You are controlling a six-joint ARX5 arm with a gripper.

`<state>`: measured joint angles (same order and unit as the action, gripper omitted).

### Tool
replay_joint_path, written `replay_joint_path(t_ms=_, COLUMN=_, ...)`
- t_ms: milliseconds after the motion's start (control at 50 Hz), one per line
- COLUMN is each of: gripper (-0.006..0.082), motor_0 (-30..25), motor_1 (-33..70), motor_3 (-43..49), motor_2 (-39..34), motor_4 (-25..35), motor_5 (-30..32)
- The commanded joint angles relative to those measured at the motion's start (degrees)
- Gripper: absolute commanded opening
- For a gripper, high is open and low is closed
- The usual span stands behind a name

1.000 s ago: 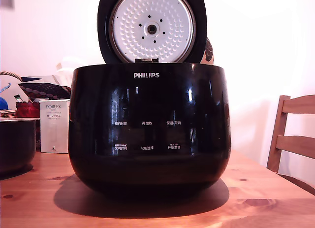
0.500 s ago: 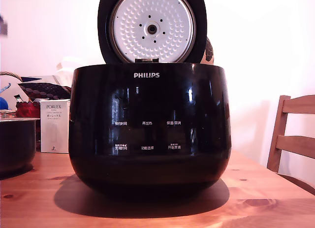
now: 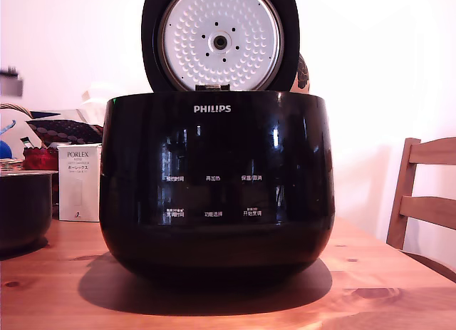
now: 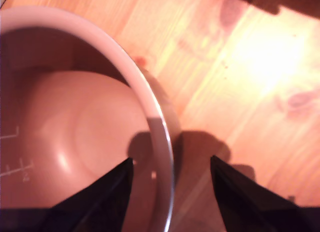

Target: Pick up the metallic pot next to the rice cooker

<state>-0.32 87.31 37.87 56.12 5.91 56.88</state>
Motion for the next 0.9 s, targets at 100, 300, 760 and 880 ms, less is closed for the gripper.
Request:
replay_joint_path(t_ms=100, gripper=0.0316, motor_0=0.31, motor_1=0.87, motor_3=-0.83, motor_2=-0.57, motor_4=0.31, motor_5=0.57)
replay_joint_path(t_ms=300, gripper=0.0172, motor_0=0.31, motor_1=0.87, motor_3=-0.83, motor_2=-0.57, motor_4=0.31, motor_5=0.57)
replay_joint_path(t_ms=760, gripper=-0.0024, motor_0=-0.24, motor_1=0.11, motor_3=0.87, motor_2=-0.13, motor_4=-3.48, motor_5=0.61)
replay_joint_path(t_ms=880, gripper=-0.0024, motor_0=-0.52, motor_1=-1.57, motor_3=3.61, motor_2=1.36, motor_4=-4.11, motor_5=0.59)
